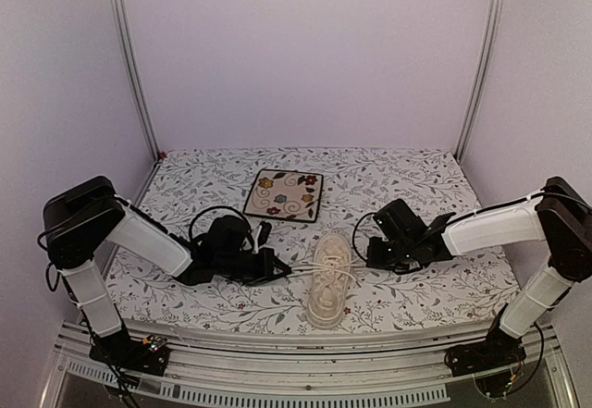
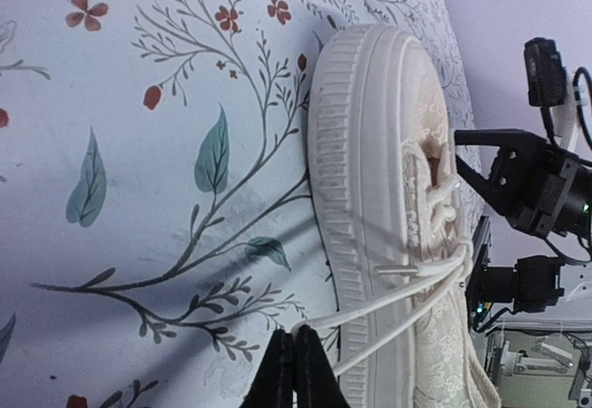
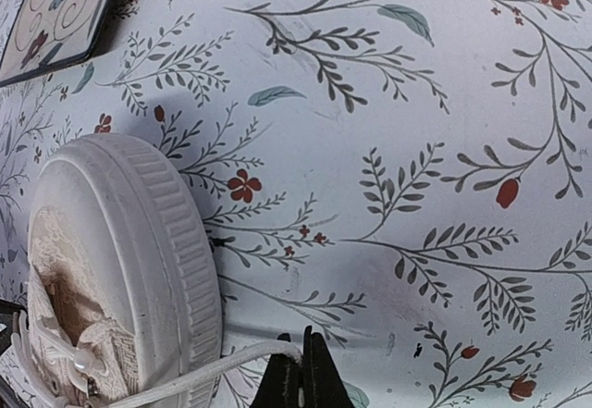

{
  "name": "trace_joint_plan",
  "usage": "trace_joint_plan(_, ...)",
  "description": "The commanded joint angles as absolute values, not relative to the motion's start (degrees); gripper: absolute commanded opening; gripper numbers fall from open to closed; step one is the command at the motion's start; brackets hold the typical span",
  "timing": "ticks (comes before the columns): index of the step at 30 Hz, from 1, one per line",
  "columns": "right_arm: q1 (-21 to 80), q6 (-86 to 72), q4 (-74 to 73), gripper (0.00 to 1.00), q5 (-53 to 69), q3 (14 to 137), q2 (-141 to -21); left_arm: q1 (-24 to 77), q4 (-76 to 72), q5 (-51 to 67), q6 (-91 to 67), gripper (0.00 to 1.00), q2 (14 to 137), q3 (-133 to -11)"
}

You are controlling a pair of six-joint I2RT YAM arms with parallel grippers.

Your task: Tie the shoes

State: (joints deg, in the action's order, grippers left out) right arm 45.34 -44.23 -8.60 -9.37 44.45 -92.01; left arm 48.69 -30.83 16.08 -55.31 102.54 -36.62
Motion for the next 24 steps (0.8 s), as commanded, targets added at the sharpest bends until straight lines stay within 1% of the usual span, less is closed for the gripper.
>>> trace_joint_plan(1,44.08,-44.91,-8.23,0.02,-10.86,42.26,-90.23,47.82,-28.48,13.81,-55.70,0.00,100.92,-35.01)
trace_joint_plan(19,43.07,-45.12,-6.58,0.02,-10.00,40.70,-90.31,47.39,-26.75,12.01,-56.24,0.00,100.02,-34.31)
trace_joint_plan(21,43.12,-43.54,-4.69,0.02,-8.27,40.46,-89.75,47.41,-28.19,13.44,-55.41,0.00,99.99,-34.45)
trace_joint_plan(24,43.11,-37.99,0.20,0.03,-1.70,40.05,-88.55,47.41,-32.06,16.85,-53.64,0.00,99.51,-34.94)
